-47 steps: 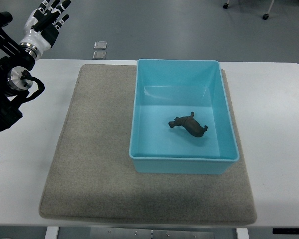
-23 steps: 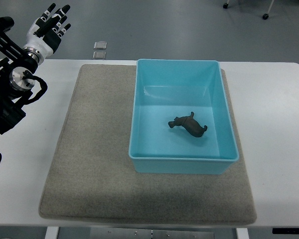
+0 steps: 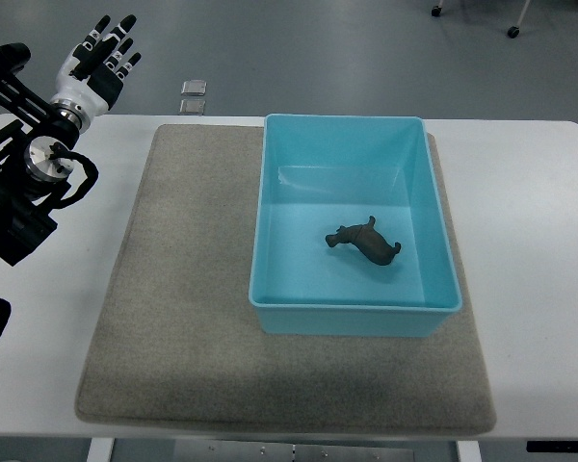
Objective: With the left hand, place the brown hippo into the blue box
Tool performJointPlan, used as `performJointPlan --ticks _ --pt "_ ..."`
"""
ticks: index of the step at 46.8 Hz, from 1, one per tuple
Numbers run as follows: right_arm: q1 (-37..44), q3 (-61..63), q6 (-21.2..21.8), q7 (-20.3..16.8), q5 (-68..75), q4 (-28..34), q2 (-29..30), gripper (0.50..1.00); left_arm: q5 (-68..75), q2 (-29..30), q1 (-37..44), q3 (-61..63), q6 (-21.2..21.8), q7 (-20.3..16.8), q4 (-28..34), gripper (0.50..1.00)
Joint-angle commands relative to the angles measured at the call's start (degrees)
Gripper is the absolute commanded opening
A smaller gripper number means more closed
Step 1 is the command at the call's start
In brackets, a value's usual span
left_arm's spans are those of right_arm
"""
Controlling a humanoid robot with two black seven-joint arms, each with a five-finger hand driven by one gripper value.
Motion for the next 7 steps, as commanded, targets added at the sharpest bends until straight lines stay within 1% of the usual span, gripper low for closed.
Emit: performJointPlan --ticks 1,7 --pt "0.0 0.0 -0.2 0.0 0.1 -0.2 0.0 0.936 0.0 -0.2 0.0 -0.2 0.0 0.0 0.0 0.996" --pt "0.0 0.0 -0.3 -0.1 0.2 -0.3 0.0 0.936 0.0 -0.2 0.0 -0.2 0.0 0.0 0.0 0.996"
